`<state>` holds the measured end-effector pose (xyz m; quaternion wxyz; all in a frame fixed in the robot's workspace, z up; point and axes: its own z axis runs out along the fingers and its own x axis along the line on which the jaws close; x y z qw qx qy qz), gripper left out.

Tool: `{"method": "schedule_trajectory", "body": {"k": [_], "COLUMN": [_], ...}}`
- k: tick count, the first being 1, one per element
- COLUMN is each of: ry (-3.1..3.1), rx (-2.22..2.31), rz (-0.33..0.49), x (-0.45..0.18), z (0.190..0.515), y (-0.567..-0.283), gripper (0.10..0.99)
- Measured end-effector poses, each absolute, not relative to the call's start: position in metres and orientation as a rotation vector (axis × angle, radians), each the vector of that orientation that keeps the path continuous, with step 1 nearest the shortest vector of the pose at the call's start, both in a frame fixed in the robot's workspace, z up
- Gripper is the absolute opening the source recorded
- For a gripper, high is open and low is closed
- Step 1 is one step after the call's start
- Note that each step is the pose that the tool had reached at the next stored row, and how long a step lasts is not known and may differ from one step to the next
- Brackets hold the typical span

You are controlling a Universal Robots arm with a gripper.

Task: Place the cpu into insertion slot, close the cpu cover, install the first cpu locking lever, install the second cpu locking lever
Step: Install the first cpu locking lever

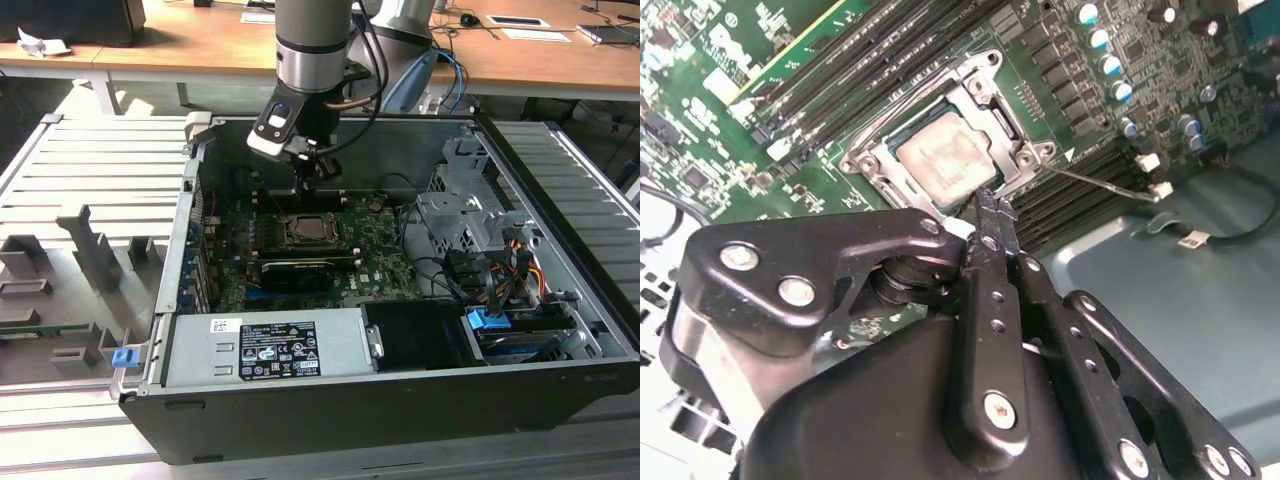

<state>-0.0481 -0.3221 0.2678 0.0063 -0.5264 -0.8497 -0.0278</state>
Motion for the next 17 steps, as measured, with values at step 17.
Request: {"method": "schedule_trajectory", "body": {"k": [17], "ry": [-2.757], "rx": [-1.470], "rz": [-0.086], "x": [-0.0481], "z": [0.2677], "y": [-0.3221], "gripper": [0.106]}}
